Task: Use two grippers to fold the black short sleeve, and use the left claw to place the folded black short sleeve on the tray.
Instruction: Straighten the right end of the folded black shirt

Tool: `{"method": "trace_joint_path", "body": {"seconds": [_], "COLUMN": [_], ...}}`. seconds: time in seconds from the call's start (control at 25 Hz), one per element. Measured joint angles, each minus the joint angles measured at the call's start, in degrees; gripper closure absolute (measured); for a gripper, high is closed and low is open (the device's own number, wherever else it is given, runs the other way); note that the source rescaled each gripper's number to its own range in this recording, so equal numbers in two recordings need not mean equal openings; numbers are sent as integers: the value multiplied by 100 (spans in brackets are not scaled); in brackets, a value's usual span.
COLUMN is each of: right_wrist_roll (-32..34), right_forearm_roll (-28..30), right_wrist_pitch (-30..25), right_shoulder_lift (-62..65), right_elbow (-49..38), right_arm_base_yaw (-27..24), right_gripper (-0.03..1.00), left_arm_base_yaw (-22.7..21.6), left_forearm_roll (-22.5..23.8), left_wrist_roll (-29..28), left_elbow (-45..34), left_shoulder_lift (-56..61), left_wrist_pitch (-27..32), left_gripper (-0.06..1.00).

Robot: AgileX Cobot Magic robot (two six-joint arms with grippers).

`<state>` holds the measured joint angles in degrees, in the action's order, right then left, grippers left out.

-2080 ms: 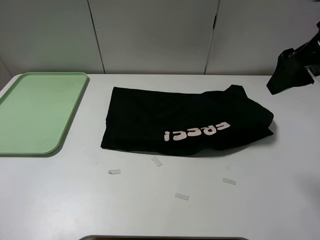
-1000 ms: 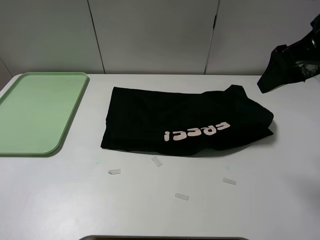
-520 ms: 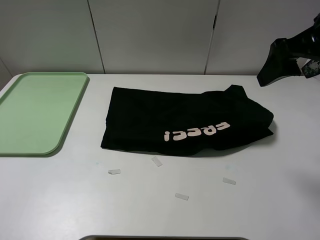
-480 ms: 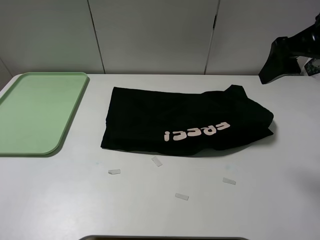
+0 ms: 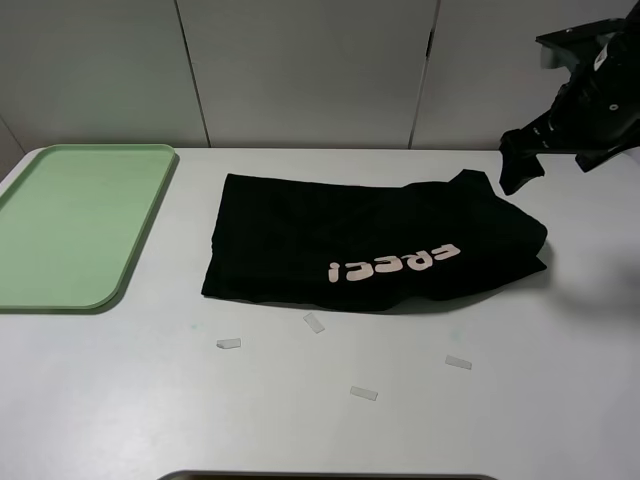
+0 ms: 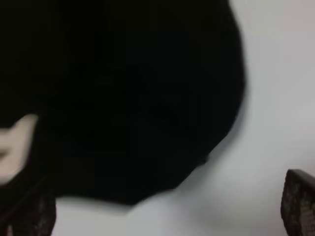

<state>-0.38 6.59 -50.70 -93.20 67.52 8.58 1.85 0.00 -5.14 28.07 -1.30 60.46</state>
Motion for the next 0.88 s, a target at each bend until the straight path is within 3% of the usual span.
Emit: {"method": "trace_joint_path", "body": {"seconds": [0.4,0.6,0.88], "right_wrist_roll": [-798,-1262,-1381], "right_forearm_roll": [-230,-528,-565], "right_wrist_pitch": [171,72,158], "right_shoulder_lift": [-2040,-2661,-3187], "right_elbow": [1507,1787,1793], "right_arm_base_yaw": [-924,-1028,-1055], "right_gripper": [-3,-3,-3], "left_arm_base_yaw": [-27,-27,-27], "left_forearm_roll": [0,0,0], "left_wrist_roll": [0,0,0], "left_elbow": [0,0,0], "left_shoulder_lift": [0,0,0], "left_wrist_pitch": [0,0,0], "left_gripper": [-5,-5,-5]}}
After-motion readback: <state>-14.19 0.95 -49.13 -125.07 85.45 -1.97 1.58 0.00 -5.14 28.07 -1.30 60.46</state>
